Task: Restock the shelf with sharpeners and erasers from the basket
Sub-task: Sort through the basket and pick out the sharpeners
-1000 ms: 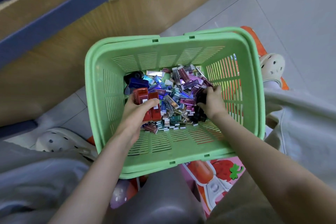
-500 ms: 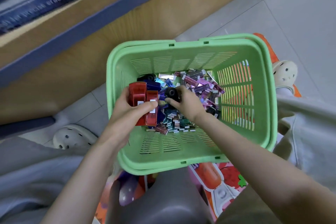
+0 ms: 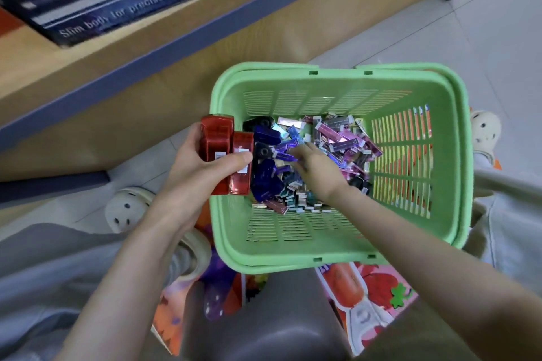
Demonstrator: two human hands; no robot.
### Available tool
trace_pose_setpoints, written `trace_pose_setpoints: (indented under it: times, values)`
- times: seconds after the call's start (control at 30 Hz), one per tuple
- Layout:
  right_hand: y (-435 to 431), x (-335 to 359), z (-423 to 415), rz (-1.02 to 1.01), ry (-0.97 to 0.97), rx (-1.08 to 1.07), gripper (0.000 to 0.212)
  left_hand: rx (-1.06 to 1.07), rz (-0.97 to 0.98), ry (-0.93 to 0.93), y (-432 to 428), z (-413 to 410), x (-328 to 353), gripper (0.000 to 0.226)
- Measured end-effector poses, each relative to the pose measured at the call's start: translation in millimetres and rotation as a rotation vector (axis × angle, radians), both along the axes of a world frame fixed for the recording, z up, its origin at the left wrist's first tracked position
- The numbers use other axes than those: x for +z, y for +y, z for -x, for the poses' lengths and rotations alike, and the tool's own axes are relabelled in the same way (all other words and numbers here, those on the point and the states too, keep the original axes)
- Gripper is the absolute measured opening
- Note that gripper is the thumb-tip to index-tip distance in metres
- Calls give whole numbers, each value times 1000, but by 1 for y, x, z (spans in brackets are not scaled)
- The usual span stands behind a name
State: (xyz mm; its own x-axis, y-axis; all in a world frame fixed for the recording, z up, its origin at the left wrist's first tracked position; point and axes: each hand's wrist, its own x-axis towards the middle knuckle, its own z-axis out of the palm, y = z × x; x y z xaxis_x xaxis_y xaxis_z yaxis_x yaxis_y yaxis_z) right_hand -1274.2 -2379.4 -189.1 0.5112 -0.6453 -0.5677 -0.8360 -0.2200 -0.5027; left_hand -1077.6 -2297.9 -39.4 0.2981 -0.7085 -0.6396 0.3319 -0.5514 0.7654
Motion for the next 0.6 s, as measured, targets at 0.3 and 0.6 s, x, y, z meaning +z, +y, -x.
trace_pose_setpoints:
  times: [0.3,0.6]
  values:
    - [-20,4,112,-362,481,-5,77,-34,-3,85,-13,35,-11,42]
    - [-20,-9,121,-316,388,-60,39,-51,-34,77,-18,48,-16,36]
